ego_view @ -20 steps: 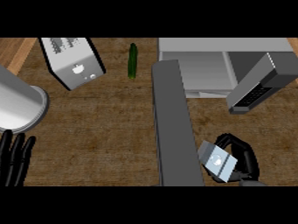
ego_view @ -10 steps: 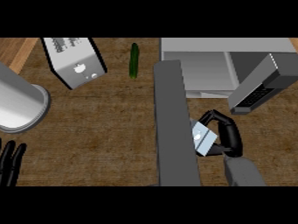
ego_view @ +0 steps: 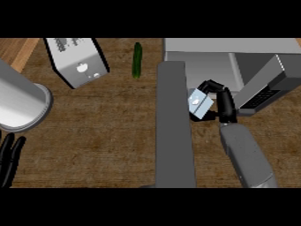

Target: Pick up the milk, place it into the microwave and close the microwave

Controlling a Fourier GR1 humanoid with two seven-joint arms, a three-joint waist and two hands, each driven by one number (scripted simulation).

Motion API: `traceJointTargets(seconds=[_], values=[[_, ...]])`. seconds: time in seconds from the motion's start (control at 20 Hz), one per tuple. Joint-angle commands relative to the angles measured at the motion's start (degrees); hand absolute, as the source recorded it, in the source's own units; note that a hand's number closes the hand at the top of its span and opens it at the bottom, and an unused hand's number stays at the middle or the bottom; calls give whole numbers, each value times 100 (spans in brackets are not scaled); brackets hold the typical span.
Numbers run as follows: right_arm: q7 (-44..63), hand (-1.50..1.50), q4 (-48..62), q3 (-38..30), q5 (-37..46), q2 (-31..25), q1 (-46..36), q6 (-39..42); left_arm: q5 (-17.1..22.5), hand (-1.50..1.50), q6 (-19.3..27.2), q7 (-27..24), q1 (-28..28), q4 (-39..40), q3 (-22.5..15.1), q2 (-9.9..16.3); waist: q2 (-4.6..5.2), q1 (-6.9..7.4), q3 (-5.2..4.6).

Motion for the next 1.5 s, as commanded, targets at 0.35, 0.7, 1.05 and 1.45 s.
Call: traceJointTargets(seconds=[0.35,0.7,1.05,1.45], values=[[49,150,2248,-625,303,-658,-1792,-1145,201,-150,-212,84,-130,123,-7,51,119,304,15],[-22,150,2529,-757,495,-883,-2225,-2506,66,-150,-118,18,-459,282,204,92,167,369,17],[140,-150,3232,-301,1039,-1172,-2539,-2049,-175,-150,-169,-97,-467,482,128,137,228,520,21],[248,-150,3473,-203,1165,-770,-2740,-1909,-512,-150,-169,-302,-322,542,-145,56,203,501,21]])
